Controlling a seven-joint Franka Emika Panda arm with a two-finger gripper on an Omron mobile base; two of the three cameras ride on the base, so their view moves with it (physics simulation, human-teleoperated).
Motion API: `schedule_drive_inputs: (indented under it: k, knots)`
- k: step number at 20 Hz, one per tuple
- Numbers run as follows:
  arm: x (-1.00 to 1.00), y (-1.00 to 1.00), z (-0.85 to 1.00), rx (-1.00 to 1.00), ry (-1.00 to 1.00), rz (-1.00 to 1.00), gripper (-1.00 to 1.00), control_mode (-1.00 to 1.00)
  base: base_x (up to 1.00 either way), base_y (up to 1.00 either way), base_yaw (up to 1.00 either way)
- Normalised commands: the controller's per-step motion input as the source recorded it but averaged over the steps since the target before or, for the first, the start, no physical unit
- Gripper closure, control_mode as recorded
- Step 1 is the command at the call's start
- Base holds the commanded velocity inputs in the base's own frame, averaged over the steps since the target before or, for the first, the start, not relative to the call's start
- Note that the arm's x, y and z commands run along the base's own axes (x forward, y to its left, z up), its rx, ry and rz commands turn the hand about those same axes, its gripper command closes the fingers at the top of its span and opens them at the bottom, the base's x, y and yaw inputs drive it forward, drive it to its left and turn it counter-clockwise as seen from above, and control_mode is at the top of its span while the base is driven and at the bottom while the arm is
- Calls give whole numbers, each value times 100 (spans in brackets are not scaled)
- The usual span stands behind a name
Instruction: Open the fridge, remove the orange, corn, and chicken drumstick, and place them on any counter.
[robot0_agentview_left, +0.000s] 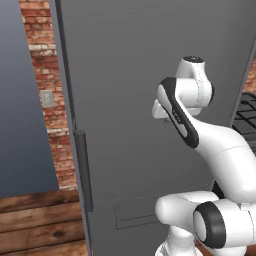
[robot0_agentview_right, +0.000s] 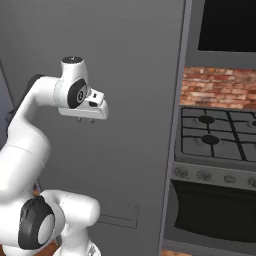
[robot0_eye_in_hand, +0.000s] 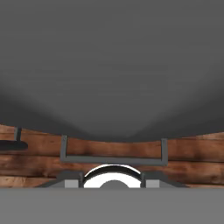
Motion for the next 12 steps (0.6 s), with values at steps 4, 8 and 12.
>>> schedule_drive_inputs:
  k: [4,8,12]
  knots:
    - [-1,0,0,0,0,0,-100,100,-15,0,0]
    - [0,0,0,0,0,0,-100,100,-48,9,0]
    - [0,0,0,0,0,0,-100,100,-69,11,0]
